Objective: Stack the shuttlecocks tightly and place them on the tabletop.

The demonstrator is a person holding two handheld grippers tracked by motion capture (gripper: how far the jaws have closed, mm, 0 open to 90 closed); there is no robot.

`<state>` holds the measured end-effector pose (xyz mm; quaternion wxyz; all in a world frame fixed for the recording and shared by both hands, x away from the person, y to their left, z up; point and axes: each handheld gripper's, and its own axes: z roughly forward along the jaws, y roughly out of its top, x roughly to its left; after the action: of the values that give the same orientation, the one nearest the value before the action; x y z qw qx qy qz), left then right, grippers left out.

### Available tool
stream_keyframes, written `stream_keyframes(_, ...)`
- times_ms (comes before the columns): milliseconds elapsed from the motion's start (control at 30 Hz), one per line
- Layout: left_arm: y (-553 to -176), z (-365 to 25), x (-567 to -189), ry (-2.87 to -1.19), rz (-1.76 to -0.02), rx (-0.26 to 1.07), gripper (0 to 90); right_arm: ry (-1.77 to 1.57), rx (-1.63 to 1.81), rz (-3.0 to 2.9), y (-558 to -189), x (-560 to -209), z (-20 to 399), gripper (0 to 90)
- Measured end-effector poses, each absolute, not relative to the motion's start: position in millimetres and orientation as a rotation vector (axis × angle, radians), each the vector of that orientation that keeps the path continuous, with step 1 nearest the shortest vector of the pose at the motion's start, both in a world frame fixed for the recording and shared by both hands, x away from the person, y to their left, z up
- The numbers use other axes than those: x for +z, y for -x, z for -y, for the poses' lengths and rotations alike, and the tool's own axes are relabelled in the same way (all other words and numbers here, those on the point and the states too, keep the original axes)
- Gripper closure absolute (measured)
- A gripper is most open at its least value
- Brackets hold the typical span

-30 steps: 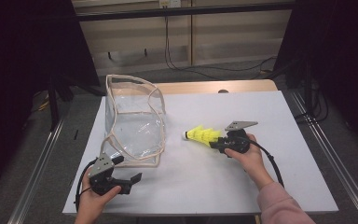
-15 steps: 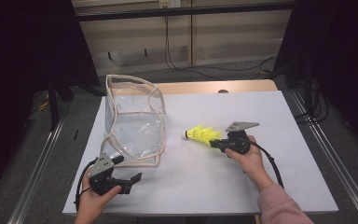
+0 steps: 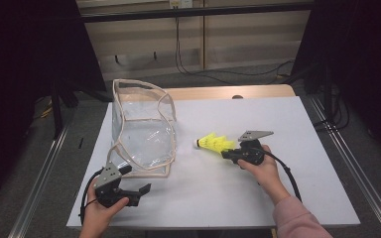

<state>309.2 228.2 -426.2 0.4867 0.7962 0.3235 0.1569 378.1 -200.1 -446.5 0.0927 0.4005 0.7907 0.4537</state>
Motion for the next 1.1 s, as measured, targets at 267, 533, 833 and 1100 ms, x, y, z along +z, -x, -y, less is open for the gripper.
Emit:
stream_keyframes(267,-308.9,-228.7,-425.7,-1.941,-0.785,0.377,5.0,-1.198,1.323,-2.334,-378.6,-447.7,200.0,70.9)
stream_keyframes(533,-309.1,-228.0,-426.3,-1.935,-0.79,0.383,5.0,-1.212,1.311,-2.316,-378.8,-447.3,199.6,55.7)
stream_keyframes(833,-309.1,-229.2,-425.4,-1.949,-0.778,0.379,5.0,-1.225,1.305,-2.304,-380.8,-445.6,190.7,42.9)
stream_keyframes(1100,-309.2,-229.7,-425.3,-1.955,-0.774,0.38,5.0,-1.241,1.305,-2.3,-383.1,-446.6,183.2,36.6)
